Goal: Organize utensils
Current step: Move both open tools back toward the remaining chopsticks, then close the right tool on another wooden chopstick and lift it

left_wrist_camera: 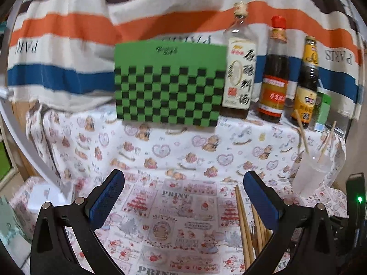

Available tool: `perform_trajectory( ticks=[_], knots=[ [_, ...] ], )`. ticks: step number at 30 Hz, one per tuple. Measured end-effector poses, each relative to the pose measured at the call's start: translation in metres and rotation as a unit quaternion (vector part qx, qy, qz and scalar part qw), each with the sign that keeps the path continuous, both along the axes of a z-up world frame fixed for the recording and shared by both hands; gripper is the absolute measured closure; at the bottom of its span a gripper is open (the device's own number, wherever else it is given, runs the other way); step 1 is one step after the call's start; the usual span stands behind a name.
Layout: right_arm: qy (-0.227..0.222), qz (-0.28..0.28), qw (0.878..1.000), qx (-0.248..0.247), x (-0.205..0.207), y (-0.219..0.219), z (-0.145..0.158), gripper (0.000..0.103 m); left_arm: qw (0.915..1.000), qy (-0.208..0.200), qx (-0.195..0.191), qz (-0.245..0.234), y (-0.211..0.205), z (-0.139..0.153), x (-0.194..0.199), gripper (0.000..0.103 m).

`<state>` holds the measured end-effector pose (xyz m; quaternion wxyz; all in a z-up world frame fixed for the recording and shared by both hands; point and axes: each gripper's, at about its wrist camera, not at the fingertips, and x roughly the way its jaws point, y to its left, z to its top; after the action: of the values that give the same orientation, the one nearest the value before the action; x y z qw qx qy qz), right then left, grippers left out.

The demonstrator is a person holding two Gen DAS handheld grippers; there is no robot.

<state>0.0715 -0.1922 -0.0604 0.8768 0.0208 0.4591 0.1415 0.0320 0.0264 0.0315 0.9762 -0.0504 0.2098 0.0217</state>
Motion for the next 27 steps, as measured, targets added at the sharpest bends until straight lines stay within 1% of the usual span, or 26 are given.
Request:
perform_trajectory(
  ticks=[2,4,6,7,9,12,13,15,17,20,22,23,25,27],
  knots=[
    [0.001,0.013,1.000,-0.004,-0.004,0.006,0.001,0.021,0.9999,0.012,-0.012,-0.001,0.006,-0.003,0.004,0.000],
    [0.002,0.023,1.000,-0.009,-0.005,0.011,-0.001,0.026,0.9994,0.033,-0.006,0.004,0.009,-0.004,0.010,0.000],
    [0.006,0.032,0.999,-0.014,-0.007,0.016,-0.003,0.038,0.9992,0.033,0.010,0.018,0.010,-0.004,0.011,0.000],
    [0.011,0.039,0.999,-0.015,-0.007,0.018,-0.004,0.041,0.9991,0.035,0.012,0.019,0.011,-0.004,0.011,0.000],
    [0.016,0.044,0.999,-0.006,-0.007,0.019,-0.006,0.055,0.9990,0.042,-0.002,0.014,0.015,-0.005,0.013,0.000],
    [0.026,0.051,0.998,0.005,-0.006,0.019,-0.008,0.068,0.9986,0.048,-0.014,0.013,0.017,-0.006,0.014,0.000],
    [0.026,0.053,0.998,0.003,-0.006,0.020,-0.008,0.071,0.9986,0.049,-0.013,0.012,0.016,-0.006,0.014,0.000],
    [0.024,0.056,0.998,-0.001,-0.007,0.022,-0.008,0.081,0.9986,0.051,-0.009,0.013,0.015,-0.007,0.014,0.000],
    [0.022,0.057,0.998,0.001,-0.007,0.023,-0.007,0.084,0.9985,0.052,-0.005,0.018,0.013,-0.008,0.014,0.000],
    [0.018,0.051,0.999,0.002,-0.008,0.020,-0.006,0.088,0.9986,0.046,0.013,0.024,0.009,-0.008,0.014,0.000],
    [0.014,0.042,0.999,0.003,-0.007,0.017,-0.004,0.094,0.9985,0.048,0.017,0.021,0.007,-0.009,0.014,0.000],
    [0.011,0.038,0.999,0.007,-0.007,0.014,-0.003,0.095,0.9984,0.050,0.016,0.020,0.007,-0.010,0.014,0.000],
    [0.004,0.030,0.999,0.012,-0.006,0.010,-0.001,0.095,0.9982,0.055,0.015,0.018,0.006,-0.011,0.016,0.000],
    [-0.011,0.018,1.000,0.017,-0.007,0.005,0.005,0.095,0.9980,0.060,0.014,0.015,0.005,-0.013,0.017,0.000]
  ],
)
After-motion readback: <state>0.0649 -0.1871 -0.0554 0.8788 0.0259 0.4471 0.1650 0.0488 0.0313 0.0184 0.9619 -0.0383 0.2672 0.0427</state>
